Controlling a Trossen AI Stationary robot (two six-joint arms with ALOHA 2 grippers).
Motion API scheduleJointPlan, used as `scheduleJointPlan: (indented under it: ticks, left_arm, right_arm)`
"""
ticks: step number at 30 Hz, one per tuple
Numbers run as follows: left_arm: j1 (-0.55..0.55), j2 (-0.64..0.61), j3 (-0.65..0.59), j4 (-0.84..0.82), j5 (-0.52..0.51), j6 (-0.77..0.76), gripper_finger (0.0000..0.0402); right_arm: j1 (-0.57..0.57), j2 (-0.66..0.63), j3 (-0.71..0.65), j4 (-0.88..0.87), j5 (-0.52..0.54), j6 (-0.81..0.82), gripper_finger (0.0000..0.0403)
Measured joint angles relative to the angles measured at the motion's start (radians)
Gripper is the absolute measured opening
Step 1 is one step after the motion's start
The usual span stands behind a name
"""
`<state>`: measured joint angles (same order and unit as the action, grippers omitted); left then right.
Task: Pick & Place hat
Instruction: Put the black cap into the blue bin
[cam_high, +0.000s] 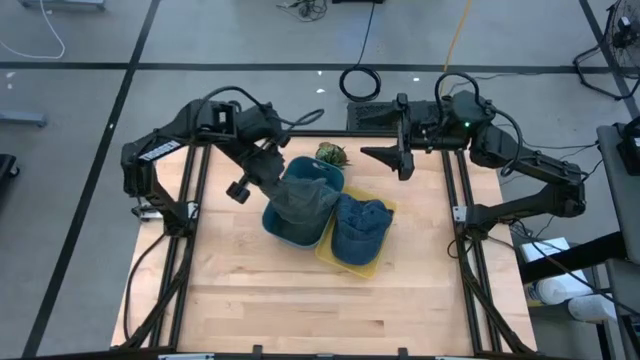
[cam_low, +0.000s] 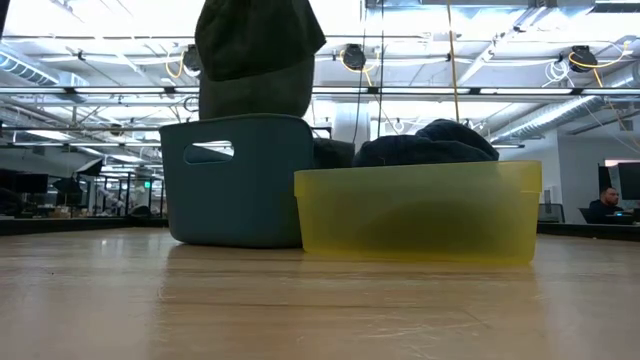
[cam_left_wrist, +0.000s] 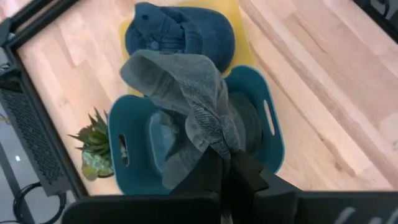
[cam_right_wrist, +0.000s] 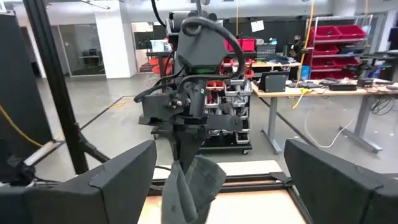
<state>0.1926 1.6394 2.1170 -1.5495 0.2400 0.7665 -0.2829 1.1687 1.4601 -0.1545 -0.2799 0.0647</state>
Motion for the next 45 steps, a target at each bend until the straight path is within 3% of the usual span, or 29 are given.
scheduleJointPlan:
  ticks: [12,22,27,36,45]
  left_arm:
    - [-0.052,0.038,-0.017,0.035,0.047,-0.009,0.0003]
    - [-0.043,0.044,-0.186,0.077,0.050,-0.005,0.0003]
    - [-0.047,0.043,-0.296,0.196,0.076,0.025,0.0003]
    - [0.014,0.043,-0.462,0.411,0.015,0.004,0.0003]
    - [0.046,0.043,-0.602,0.668,-0.105,-0.041,0.0003]
  right_arm:
    - [0.000,0.000,0.000,0.015,0.048,-0.027,0.0341]
    - [0.000,0.000,0.000,0.015,0.047,-0.028,0.0341]
    - [0.000,0.000,0.000,0.015,0.047,-0.052,0.0341]
    - [0.000,0.000,0.000,0.009,0.047,-0.051,0.0341]
    - [0.000,0.000,0.000,0.004,0.047,-0.054,0.0341]
